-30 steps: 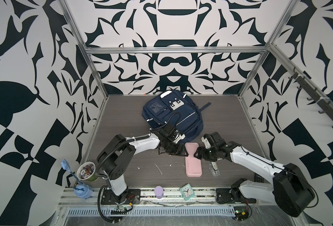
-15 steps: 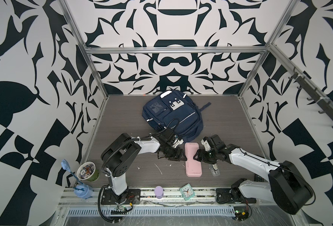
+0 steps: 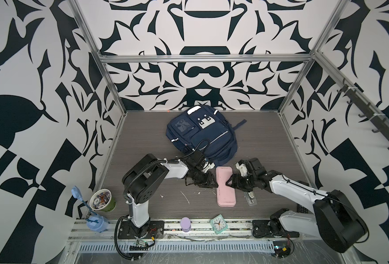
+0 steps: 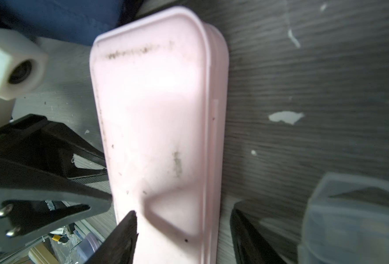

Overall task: Pack books, pencil case, and school supplies into a backpack
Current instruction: Pick up the pencil case from the bottom-center of the table.

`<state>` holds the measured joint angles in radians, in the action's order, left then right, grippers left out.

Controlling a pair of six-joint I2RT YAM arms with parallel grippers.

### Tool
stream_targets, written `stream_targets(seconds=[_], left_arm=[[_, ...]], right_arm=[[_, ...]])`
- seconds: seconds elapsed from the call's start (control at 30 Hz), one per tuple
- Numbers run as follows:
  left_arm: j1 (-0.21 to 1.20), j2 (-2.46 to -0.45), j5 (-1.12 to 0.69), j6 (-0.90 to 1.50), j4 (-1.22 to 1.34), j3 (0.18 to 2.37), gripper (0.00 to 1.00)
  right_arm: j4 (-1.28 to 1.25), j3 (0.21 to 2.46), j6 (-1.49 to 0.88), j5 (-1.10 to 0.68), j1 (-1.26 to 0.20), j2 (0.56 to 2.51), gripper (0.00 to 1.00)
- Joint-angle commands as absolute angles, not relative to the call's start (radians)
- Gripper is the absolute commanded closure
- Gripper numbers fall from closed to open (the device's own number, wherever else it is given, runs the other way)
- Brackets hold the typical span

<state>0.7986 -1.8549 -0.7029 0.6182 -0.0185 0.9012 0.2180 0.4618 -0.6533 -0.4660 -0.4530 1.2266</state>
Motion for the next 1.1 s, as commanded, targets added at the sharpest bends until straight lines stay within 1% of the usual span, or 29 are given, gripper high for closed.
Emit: stream_targets(seconds=[0.0,0.37,0.6,0.83,1.07], left_arm=[[0.802,-1.887,-0.689,0.633,-0.022,0.889,0.64],[0.802,-1.907,-0.677,0.643,-0.039,0.889,0.73],[0.801,-1.914,-0.654,0.63,-0.084,0.898,0.78],[0.801,-1.916,-0.637,0.619,-0.103,0.89,0.79],[0.801,-1.917,-0.623,0.599,-0.13,0.891,0.79]], right_arm=[[0.198,0.434,-0.665,-0.504,-0.45,1.223,0.33],[0.127,0.4,-0.687,-0.538,-0.445,1.217,0.33],[0.035,0.355,-0.718,-0.582,-0.443,1.167,0.33],[0.016,0.339,-0.723,-0.61,-0.442,1.099,0.34],[-0.019,0.331,-0.749,-0.637,-0.44,1.052,0.37]])
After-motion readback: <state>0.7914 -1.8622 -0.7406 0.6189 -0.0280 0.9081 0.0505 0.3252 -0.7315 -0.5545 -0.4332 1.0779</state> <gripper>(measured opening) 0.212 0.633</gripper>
